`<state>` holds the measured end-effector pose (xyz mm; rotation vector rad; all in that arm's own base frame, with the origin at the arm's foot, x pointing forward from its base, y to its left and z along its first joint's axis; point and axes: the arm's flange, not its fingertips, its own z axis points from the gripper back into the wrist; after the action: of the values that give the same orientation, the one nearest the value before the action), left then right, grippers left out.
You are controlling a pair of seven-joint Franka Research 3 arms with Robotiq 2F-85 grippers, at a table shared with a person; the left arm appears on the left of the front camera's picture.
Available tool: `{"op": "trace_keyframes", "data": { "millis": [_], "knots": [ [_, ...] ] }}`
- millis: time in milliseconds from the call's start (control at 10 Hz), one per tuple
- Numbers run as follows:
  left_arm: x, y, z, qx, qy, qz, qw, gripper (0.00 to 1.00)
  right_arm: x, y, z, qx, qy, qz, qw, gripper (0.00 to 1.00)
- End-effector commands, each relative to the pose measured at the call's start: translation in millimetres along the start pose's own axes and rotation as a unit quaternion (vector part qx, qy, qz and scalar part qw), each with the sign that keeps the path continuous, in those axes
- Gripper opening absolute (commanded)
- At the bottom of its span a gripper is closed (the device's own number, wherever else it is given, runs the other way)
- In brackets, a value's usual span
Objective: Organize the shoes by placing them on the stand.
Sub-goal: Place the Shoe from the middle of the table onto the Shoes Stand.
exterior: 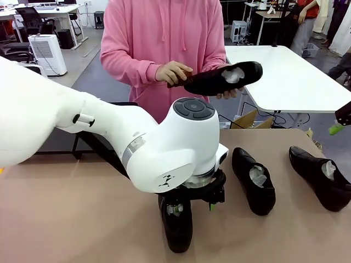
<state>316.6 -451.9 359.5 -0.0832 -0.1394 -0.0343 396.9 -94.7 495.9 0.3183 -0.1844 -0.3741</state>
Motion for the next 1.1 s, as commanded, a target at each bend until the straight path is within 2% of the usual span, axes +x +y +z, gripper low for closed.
{"op": "trace_keyframes", "data": {
  "millis": [0,200,900,1000],
  "knots": [
    [-1.1,-10.5,-9.9,0.018,-0.002,0.004,1.0,0.98,-1.1,3.1,-0.1,-0.003,-0.003,-0.008,1.0,1.0],
    [-1.6,-9.7,-9.1,0.025,-0.004,-0.011,1.0,0.83,-1.1,3.1,-0.1,-0.003,-0.003,-0.008,1.0,1.0],
    [-0.4,3.0,-10.6,0.043,-0.002,0.0,0.999,0.01,-1.1,3.1,-0.1,-0.003,-0.003,-0.008,1.0,1.0],
    [-0.3,4.8,-12.3,0.044,0.002,0.001,0.999,0.0,-1.1,3.1,-0.1,-0.003,-0.003,-0.008,1.0,1.0]
  ]
}}
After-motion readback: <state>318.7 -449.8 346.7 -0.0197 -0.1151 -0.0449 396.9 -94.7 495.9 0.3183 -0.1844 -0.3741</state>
